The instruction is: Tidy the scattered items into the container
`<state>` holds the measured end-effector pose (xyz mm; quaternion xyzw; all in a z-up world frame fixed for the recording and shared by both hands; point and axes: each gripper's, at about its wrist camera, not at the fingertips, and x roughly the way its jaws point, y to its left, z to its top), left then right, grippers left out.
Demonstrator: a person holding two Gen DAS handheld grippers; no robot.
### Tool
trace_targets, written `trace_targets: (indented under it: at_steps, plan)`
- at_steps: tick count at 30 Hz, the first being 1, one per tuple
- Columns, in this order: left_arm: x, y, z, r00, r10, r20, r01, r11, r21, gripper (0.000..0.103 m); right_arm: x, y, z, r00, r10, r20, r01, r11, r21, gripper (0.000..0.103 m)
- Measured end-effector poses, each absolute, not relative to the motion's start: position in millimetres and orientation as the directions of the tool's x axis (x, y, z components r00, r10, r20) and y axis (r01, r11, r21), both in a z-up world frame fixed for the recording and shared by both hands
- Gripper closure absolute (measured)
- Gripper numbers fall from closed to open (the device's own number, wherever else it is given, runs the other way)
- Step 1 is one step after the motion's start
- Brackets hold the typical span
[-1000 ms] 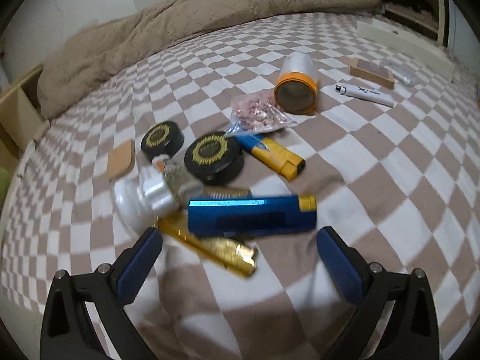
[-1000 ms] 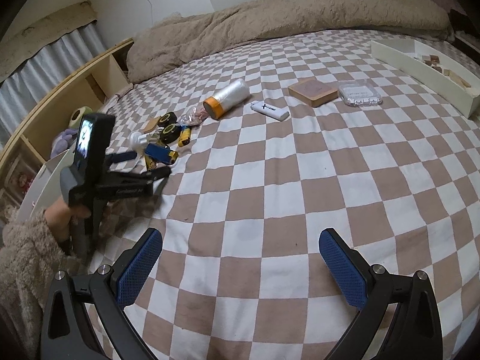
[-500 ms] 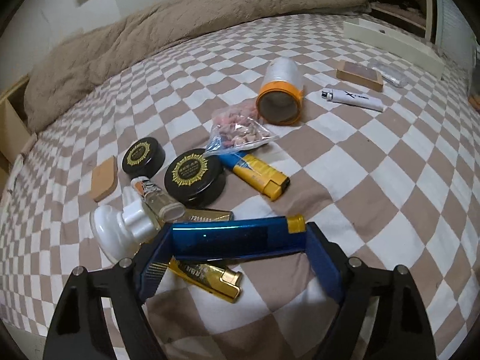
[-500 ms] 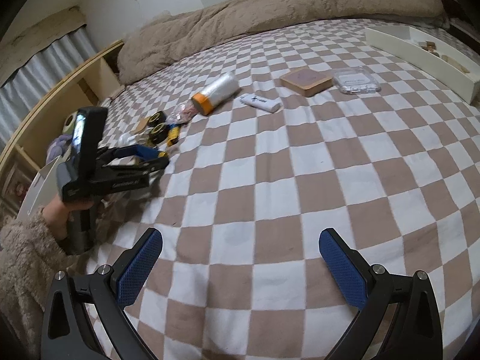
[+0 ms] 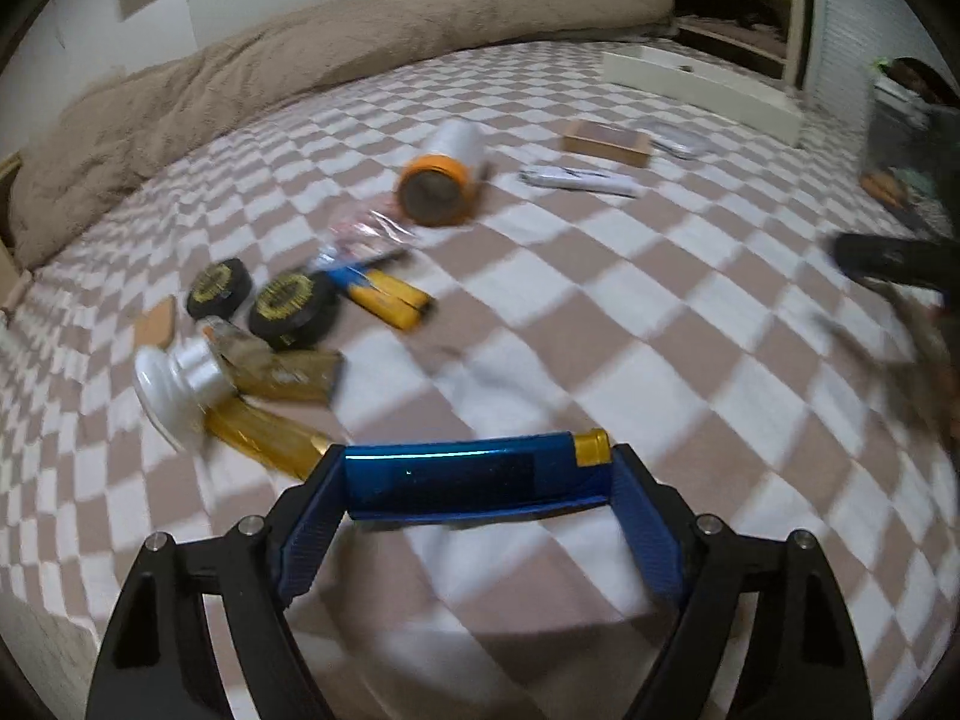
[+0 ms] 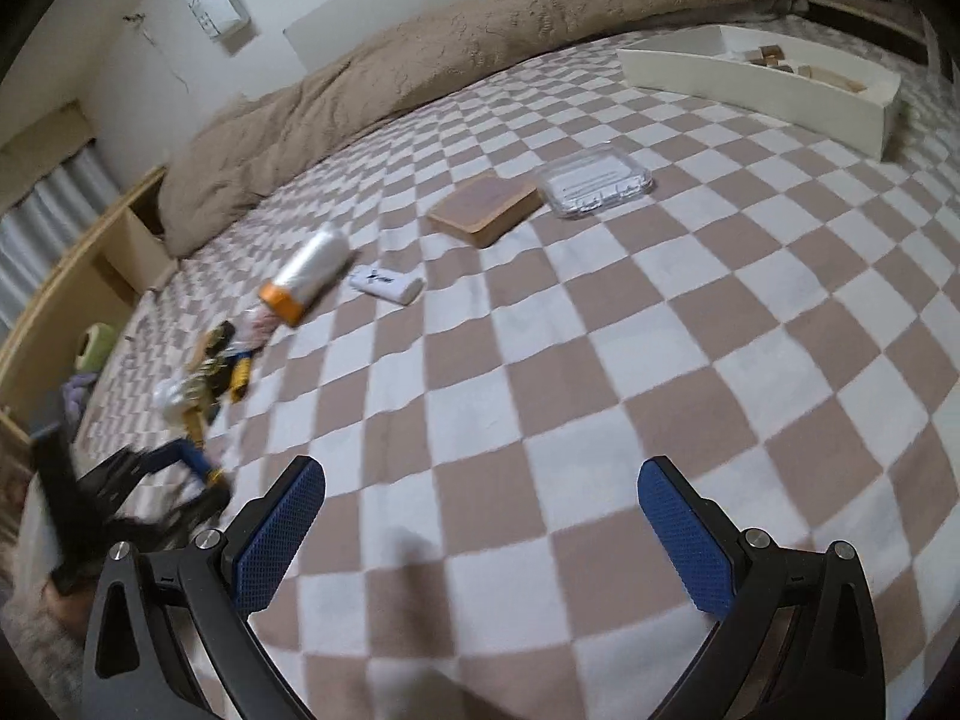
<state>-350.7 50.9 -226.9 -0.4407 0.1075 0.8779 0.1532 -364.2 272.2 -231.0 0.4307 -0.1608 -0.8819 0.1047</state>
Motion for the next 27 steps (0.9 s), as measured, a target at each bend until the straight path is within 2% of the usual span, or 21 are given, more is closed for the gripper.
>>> trace_targets:
  at_steps: [3, 9, 13, 18, 23, 27]
  plan:
    - [-332, 55, -226, -0.537, 0.221, -0.814, -0.375, -0.927, -0.004, 0.018, -373, 263, -232, -0.601, -0.308, -0.737, 0.074, -0.940, 0.333, 0.000]
    - [-306, 64, -229, -0.511, 0.253, -0.821, -0.397, -0.917, -0.036, 0.018, -403, 236, -237, -0.579, -0.274, -0.768, 0.130, -0.961, 0.245, 0.000]
    - [-298, 71, -235, -0.532, 0.233, -0.814, -0.399, -0.917, -0.001, 0.018, -425, 220, -244, -0.564, -0.211, -0.798, 0.139, -0.977, 0.161, 0.000]
    - [-299, 71, -237, -0.535, 0.242, -0.809, -0.395, -0.919, -0.014, 0.018, -447, 196, -250, -0.557, -0.130, -0.821, 0.168, -0.985, 0.042, 0.000]
    - [-301, 69, -241, -0.532, 0.253, -0.808, -0.392, -0.919, -0.030, 0.017, -466, 180, -254, -0.562, -0.116, -0.819, 0.197, -0.980, 0.004, 0.000]
    - [-304, 74, -245, -0.542, 0.234, -0.807, -0.384, -0.923, -0.010, 0.013, -478, 175, -255, -0.556, -0.141, -0.819, 0.208, -0.978, 0.027, 0.000]
